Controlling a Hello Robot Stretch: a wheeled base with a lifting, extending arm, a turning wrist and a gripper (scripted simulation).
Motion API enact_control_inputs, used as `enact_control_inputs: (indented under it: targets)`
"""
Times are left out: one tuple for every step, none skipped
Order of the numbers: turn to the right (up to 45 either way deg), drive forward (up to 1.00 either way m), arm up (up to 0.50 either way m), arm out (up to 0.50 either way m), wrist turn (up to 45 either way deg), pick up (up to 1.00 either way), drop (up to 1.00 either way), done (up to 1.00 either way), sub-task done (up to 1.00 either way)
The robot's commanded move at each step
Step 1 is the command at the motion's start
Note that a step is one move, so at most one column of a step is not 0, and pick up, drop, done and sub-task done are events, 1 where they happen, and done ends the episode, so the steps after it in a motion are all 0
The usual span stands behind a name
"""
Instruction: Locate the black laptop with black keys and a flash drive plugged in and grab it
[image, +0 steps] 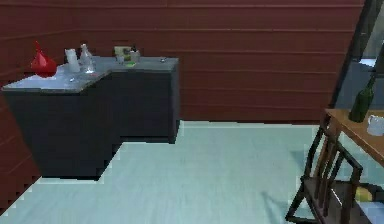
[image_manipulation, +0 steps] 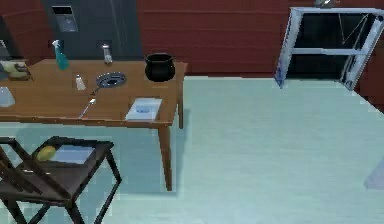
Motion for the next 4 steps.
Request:
enact_control_inputs:
  targets:
    - [0.0,0.35,0.00,0.00,0.0,0.00,0.00,0.00,0.00]
    - [0.0,0.70,0.00,0.00,0.0,0.00,0.00,0.00,0.00]
    - [33.0,0.00,0.00,0.00,0.0,0.00,0.00,0.00,0.00]
    - [0.0,1.00,0.00,0.00,0.0,0.00,0.00,0.00,0.00]
